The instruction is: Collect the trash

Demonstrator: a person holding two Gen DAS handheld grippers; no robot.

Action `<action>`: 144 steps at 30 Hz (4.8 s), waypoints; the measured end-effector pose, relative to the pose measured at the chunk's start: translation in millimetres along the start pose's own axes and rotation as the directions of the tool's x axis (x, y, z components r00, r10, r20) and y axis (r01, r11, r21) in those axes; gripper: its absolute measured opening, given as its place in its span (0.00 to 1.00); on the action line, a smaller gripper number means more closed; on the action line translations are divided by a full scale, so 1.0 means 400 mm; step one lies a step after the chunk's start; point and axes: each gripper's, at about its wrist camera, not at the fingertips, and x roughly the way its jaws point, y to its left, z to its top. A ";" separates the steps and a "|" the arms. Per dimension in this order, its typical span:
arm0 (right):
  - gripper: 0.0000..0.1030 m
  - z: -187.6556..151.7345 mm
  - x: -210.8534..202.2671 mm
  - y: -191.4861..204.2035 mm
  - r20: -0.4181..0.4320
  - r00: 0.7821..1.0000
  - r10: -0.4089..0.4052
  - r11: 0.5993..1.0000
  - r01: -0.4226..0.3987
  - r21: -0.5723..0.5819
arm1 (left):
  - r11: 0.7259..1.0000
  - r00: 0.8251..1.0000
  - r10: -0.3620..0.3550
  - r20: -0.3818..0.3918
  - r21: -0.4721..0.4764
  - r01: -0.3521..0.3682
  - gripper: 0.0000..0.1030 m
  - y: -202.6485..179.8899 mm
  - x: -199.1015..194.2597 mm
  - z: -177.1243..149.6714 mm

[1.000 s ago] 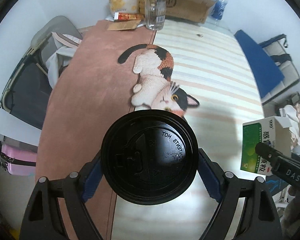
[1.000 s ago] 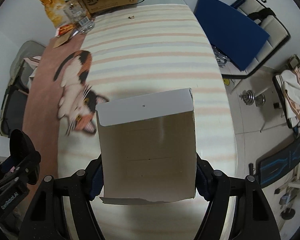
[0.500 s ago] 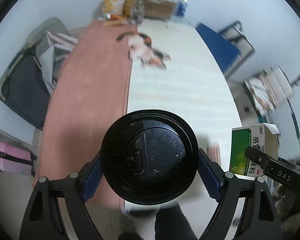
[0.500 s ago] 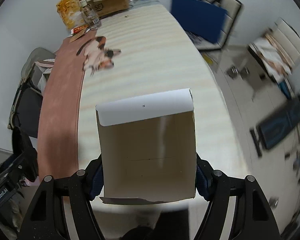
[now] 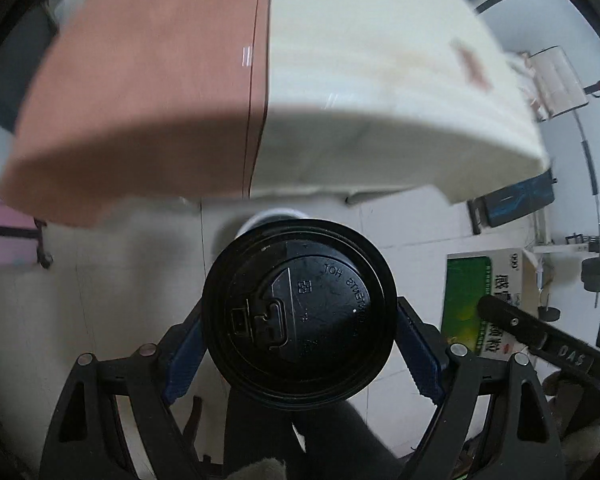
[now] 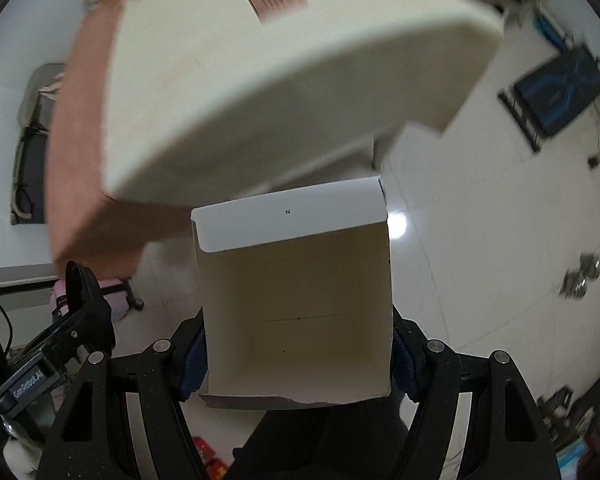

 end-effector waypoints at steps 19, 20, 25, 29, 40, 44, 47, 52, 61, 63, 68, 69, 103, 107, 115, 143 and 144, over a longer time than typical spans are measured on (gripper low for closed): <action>0.92 0.085 0.856 -0.193 -0.142 0.977 0.156 0.983 -0.140 0.117 | 0.988 0.989 0.054 -0.138 -0.137 -0.073 1.00 0.209 0.757 -0.019; 0.98 0.086 0.868 -0.192 -0.140 0.980 0.144 0.986 -0.130 0.108 | 0.986 0.988 0.070 -0.140 -0.140 -0.090 1.00 0.214 0.764 -0.024; 0.99 0.089 0.869 -0.154 -0.123 0.990 0.071 0.997 -0.068 0.028 | 0.977 0.983 0.137 -0.123 -0.148 -0.155 1.00 0.235 0.714 -0.057; 0.99 0.084 0.803 -0.114 -0.076 0.995 -0.067 0.995 0.061 -0.078 | 0.968 0.977 0.189 -0.099 -0.150 -0.202 1.00 0.232 0.652 -0.080; 0.99 0.009 0.467 -0.060 -0.017 0.983 -0.183 0.959 0.175 -0.225 | 0.963 0.975 0.217 -0.034 -0.156 -0.220 1.00 0.122 0.326 -0.172; 0.99 -0.044 0.270 -0.025 0.002 0.986 -0.168 0.948 0.162 -0.273 | 0.970 0.979 0.203 -0.011 -0.131 -0.203 1.00 0.063 0.166 -0.206; 0.99 -0.084 0.126 -0.002 0.015 0.987 -0.162 0.943 0.159 -0.291 | 0.976 0.982 0.189 0.015 -0.117 -0.186 1.00 0.028 0.052 -0.228; 0.99 -0.150 -0.140 0.023 0.029 0.995 -0.095 0.953 0.099 -0.286 | 0.988 0.987 0.136 0.081 -0.077 -0.130 1.00 -0.042 -0.187 -0.276; 0.99 -0.234 -0.549 0.045 0.089 0.995 0.045 0.949 -0.015 -0.316 | 0.999 0.982 -0.027 0.187 -0.028 0.033 1.00 -0.111 -0.485 -0.334; 0.99 -0.252 -0.609 0.050 0.097 0.993 0.074 0.946 -0.039 -0.321 | 0.998 0.976 -0.054 0.210 -0.022 0.060 1.00 -0.121 -0.535 -0.347; 1.00 -0.305 -0.749 0.084 0.121 0.982 0.147 0.937 -0.099 -0.336 | 0.993 0.963 -0.113 0.243 0.000 0.116 1.00 -0.143 -0.627 -0.376; 1.00 -0.316 -0.772 0.093 0.126 0.979 0.160 0.934 -0.109 -0.341 | 0.992 0.960 -0.126 0.249 0.006 0.129 1.00 -0.145 -0.647 -0.384; 1.00 -0.425 -0.914 0.207 0.156 0.968 0.198 0.910 -0.122 -0.395 | 0.984 0.930 -0.162 0.329 -0.022 0.179 1.00 -0.157 -0.784 -0.483; 1.00 -0.428 -0.913 0.208 0.155 0.968 0.197 0.912 -0.123 -0.391 | 0.983 0.931 -0.163 0.327 -0.027 0.182 1.00 -0.162 -0.784 -0.484; 1.00 -0.433 -0.911 0.205 0.154 0.969 0.194 0.914 -0.121 -0.387 | 0.983 0.932 -0.164 0.323 -0.031 0.183 1.00 -0.172 -0.775 -0.486; 1.00 -0.438 -0.908 0.206 0.139 0.971 0.193 0.916 -0.127 -0.381 | 0.983 0.933 -0.154 0.324 -0.044 0.178 1.00 -0.194 -0.767 -0.492; 1.00 -0.437 -0.909 0.205 0.137 0.971 0.193 0.915 -0.128 -0.383 | 0.983 0.933 -0.153 0.324 -0.045 0.177 1.00 -0.196 -0.767 -0.491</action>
